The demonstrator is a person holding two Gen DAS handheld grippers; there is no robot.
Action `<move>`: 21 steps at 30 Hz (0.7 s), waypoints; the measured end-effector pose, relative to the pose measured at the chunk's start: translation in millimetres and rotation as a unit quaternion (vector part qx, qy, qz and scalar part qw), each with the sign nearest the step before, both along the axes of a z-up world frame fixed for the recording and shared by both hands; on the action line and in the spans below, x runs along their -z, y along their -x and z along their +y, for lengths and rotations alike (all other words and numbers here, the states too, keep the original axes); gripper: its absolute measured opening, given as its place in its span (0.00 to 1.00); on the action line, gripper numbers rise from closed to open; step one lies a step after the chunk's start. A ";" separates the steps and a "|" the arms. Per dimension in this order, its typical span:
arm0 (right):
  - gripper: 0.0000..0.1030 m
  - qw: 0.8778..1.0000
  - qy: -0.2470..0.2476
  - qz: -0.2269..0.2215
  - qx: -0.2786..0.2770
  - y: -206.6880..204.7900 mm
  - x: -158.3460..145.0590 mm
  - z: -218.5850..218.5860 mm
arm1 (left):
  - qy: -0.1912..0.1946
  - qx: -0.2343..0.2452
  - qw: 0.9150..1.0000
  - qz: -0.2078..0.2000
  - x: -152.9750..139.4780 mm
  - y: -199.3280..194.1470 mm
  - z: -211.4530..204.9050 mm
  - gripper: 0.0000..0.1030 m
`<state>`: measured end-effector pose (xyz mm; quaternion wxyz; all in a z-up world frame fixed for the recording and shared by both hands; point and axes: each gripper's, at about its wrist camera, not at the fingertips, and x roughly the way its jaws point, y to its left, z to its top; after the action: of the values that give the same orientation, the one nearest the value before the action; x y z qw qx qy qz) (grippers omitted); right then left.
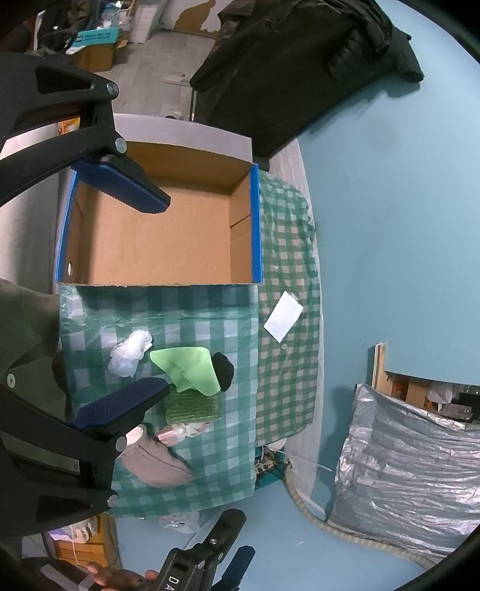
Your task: Organize soft objects
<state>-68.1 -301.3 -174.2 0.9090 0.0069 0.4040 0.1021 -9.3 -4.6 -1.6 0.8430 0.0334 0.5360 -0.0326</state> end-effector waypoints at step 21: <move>0.97 1.000 0.000 0.002 0.002 11.8 3.3 -4.8 | 0.000 0.001 1.000 0.004 2.7 5.1 -4.6 0.89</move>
<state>-79.9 -306.1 -177.5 0.9084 0.0083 0.4058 0.1000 -14.5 -9.2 -4.3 0.8409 0.0342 0.5390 -0.0338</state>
